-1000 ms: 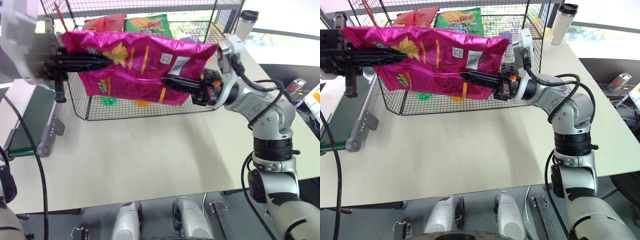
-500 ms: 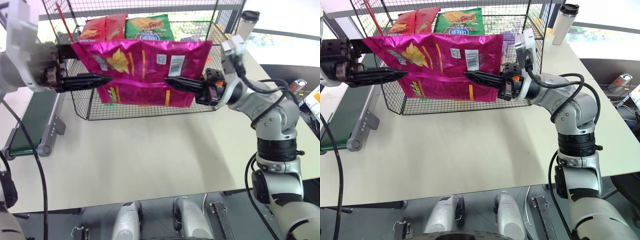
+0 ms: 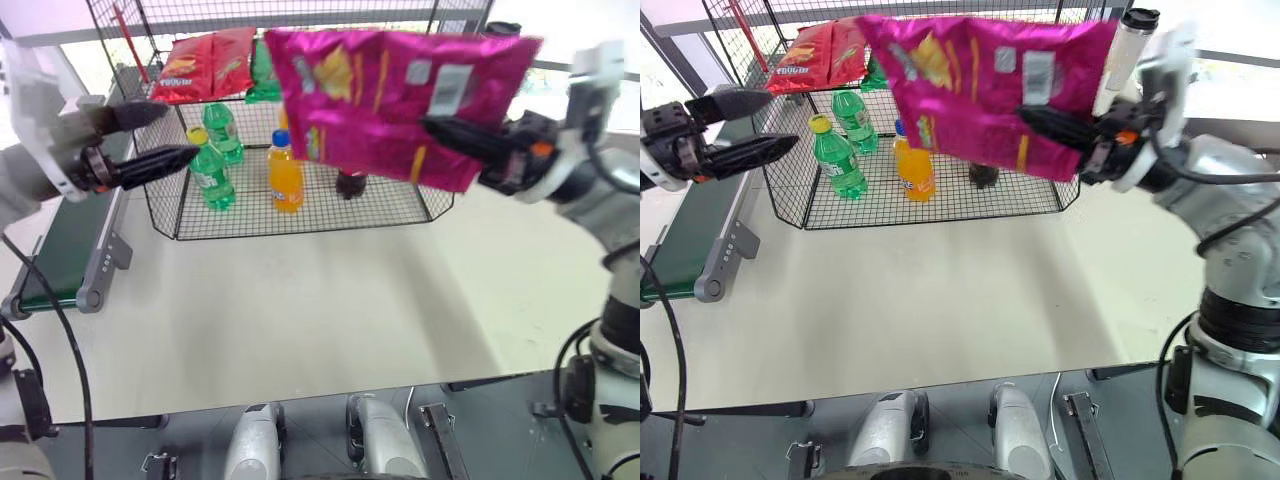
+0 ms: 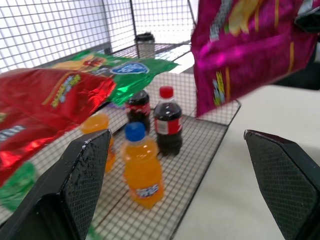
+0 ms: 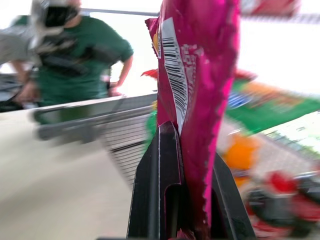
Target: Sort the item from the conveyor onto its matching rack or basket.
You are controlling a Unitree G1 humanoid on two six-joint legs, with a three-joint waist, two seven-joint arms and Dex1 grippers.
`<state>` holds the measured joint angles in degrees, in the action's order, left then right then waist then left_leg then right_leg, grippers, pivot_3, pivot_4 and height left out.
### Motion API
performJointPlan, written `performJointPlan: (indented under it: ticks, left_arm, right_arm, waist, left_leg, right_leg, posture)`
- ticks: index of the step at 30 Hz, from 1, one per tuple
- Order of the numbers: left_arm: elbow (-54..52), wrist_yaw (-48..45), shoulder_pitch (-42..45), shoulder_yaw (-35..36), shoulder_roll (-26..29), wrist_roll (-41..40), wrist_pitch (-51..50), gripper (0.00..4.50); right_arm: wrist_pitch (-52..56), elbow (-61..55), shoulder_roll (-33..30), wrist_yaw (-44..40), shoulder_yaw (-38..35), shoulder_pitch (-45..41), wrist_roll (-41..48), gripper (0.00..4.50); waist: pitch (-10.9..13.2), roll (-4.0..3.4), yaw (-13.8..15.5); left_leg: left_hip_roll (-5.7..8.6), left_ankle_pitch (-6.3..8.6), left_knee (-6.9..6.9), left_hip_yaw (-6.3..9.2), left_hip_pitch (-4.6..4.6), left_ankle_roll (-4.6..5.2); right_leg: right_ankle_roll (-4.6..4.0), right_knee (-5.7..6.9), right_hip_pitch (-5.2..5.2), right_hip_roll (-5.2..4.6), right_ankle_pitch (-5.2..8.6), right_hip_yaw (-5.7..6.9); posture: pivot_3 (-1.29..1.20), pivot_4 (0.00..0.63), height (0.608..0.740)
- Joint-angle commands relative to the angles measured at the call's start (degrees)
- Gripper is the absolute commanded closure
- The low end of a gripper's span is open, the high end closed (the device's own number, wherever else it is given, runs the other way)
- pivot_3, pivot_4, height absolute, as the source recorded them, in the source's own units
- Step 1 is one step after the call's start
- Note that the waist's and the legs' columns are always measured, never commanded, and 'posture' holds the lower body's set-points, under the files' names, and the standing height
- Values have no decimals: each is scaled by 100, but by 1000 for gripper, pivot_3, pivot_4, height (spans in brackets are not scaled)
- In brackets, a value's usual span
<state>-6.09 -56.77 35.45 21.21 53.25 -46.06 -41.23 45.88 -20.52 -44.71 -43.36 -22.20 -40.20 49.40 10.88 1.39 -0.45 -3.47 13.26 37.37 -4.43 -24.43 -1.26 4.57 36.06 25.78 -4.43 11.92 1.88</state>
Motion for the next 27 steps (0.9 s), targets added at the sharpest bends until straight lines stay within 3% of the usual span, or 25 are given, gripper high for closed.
performJointPlan:
  ticks: [1,5,12,15,19,27]
  left_arm:
    - [-331,253,5,118,-178,-247,-79,57]
    - [-549,802,129,-28,-622,-245,-61,57]
    - [-1262,2100,165,165,-1493,-887,-350,57]
    - [-1611,2421,-61,233,-1586,-1097,-422,57]
    - [-1943,2820,-384,375,-1644,-1345,-412,57]
    - [-2136,3036,-675,387,-1599,-1528,-299,57]
  right_arm:
    - [-111,-180,-463,177,-547,-130,81,4500]
    - [-668,133,-619,651,-419,-535,-526,4500]
    - [-3188,1205,-351,952,1625,-868,-3452,4500]
    - [-4053,1828,-221,986,2082,-1038,-4229,4500]
    - [-5206,3022,-115,1683,2894,-1577,-5896,4500]
    - [-6280,4267,-325,3230,3424,-2352,-8022,4500]
  waist:
    - [0,0,-7]
    - [0,0,-28]
    - [-1,2,-55]
    - [-1,1,-44]
    - [-1,1,-46]
    - [0,3,-20]
  left_leg:
    - [0,0,0,-1,1,0]
    - [0,0,0,0,6,0]
    - [1,0,1,-2,8,0]
    - [2,-1,-1,-1,5,0]
    - [3,-1,1,-3,6,0]
    - [9,-4,2,-1,3,-6]
  right_leg:
    - [0,0,0,0,0,-1]
    - [0,2,-3,0,0,-1]
    - [1,1,-5,2,-1,-6]
    - [2,1,-2,2,-1,-7]
    - [4,0,-2,2,0,-8]
    - [1,-3,-3,-4,2,-8]
  posture:
    - [0,150,740]
    - [0,150,740]
    - [0,150,740]
    - [0,150,740]
    - [0,150,740]
    - [0,150,740]
